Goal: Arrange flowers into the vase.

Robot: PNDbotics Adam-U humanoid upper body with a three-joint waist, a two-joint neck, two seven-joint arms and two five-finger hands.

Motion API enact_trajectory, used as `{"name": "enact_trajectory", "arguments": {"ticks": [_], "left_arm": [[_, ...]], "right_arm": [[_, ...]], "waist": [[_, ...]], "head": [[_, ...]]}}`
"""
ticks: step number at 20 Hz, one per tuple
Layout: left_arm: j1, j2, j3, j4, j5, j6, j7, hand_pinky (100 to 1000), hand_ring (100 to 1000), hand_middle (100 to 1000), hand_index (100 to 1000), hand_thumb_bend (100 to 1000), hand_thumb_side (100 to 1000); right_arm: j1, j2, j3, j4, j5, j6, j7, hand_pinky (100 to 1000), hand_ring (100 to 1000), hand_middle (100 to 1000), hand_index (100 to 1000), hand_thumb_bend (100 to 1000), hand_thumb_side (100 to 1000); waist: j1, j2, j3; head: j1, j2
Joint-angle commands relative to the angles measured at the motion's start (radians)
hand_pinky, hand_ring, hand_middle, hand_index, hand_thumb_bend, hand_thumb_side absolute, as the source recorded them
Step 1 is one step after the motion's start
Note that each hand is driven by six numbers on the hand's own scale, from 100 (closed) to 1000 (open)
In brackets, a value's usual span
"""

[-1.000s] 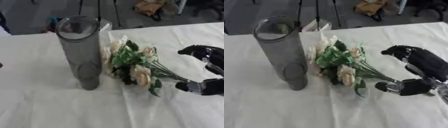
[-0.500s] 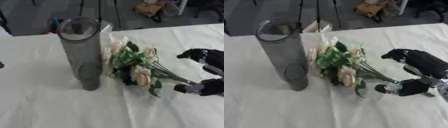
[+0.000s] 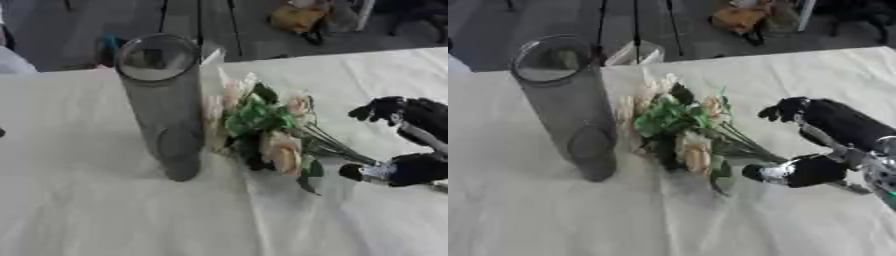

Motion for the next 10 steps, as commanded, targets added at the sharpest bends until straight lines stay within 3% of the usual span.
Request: {"name": "enact_trajectory", "arguments": {"ticks": [1, 10], "left_arm": [[-0.011, 0.020, -0.013, -0.016, 0.004, 0.000, -0.006, 586, 581, 778, 911, 100, 999], [-0.012, 0.014, -0.015, -0.016, 0.002, 0.000, -0.010, 585, 584, 779, 911, 100, 1000]], "right_arm": [[-0.019, -0.023, 0.000, 0.014, -0.017, 0.012, -0.006, 617, 740, 712, 869, 634, 815], [-0.063, -0.001, 0.019, 0.103, -0.048, -0.011, -0.044, 602, 733, 679, 848, 627, 767]], "waist": [[-0.010, -0.028, 0.002], [-0.009, -0.016, 0.013]], "head": [[-0.008, -0.006], [-0.025, -0.014]]}}
